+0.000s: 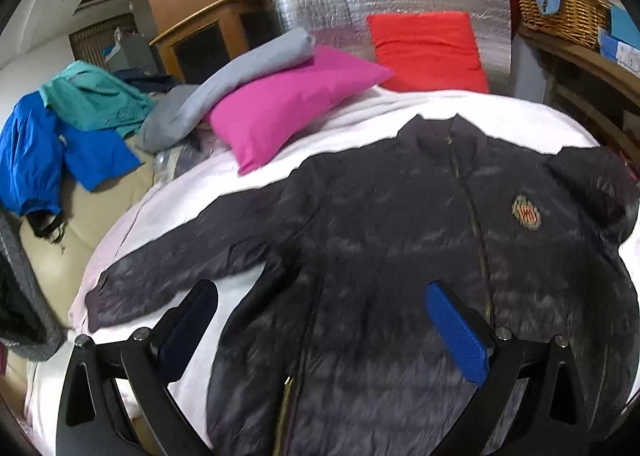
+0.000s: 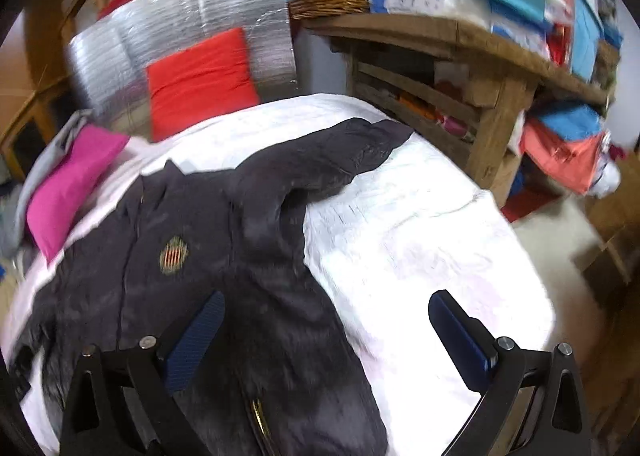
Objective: Fold large clothes
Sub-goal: 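Grasp the jacket sleeve with the right gripper and fold it across the body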
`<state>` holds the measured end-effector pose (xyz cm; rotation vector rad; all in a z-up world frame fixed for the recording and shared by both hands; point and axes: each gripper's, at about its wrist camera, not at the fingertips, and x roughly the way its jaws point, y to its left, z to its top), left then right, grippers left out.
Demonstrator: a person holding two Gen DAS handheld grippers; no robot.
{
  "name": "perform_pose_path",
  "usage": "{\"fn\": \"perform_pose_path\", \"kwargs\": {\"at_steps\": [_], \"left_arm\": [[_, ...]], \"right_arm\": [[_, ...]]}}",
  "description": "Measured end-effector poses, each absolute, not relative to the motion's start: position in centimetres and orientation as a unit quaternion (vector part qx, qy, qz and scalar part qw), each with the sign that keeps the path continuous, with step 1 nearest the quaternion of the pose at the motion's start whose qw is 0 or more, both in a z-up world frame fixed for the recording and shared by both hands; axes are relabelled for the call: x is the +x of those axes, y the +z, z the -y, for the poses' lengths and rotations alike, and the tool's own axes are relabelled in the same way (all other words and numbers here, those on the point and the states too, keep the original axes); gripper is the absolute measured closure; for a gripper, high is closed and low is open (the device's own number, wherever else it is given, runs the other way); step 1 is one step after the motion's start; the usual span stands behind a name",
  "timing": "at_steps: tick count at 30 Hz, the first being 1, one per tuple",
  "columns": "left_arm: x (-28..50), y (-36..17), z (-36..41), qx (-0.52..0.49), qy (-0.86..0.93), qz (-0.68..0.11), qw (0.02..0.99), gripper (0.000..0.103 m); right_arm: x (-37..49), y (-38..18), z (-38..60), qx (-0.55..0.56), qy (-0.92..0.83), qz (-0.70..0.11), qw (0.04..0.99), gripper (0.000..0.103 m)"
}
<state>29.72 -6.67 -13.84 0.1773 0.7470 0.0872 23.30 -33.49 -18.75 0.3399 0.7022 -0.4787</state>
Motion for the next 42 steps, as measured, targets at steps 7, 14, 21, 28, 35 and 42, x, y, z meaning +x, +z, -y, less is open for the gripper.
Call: {"fn": "perform_pose_path", "kwargs": {"at_steps": [7, 14, 21, 28, 35, 42], "left_arm": [[32.3, -14.0, 7.0, 0.067, 0.032, -0.349, 0.934, 0.000], [34.6, -15.2, 6.8, 0.063, 0.032, -0.364, 0.929, 0.000], [36.2, -15.7, 6.9, 0.058, 0.031, -0.370, 0.927, 0.000], [37.2, -16.1, 7.0, 0.058, 0.036, -0.375, 0.924, 0.000], [37.6, -16.4, 6.9, 0.059, 0.039, -0.379, 0.923, 0.000], [36.9, -15.9, 6.3, 0.054, 0.036, -0.372, 0.926, 0.000]], "right_arm": [[30.4, -19.7, 39.8, 0.220, -0.220, -0.322, 0.894, 0.000], [37.4, -24.6, 49.5, 0.328, -0.254, -0.343, 0.843, 0.000], [41.5, -28.4, 55.1, 0.409, -0.257, -0.341, 0.806, 0.000], [44.8, -28.3, 55.6, 0.399, -0.258, -0.314, 0.822, 0.010], [46.3, -27.9, 54.8, 0.390, -0.245, -0.305, 0.834, 0.074], [44.2, -23.5, 51.2, 0.336, -0.227, -0.265, 0.875, 0.086]]}}
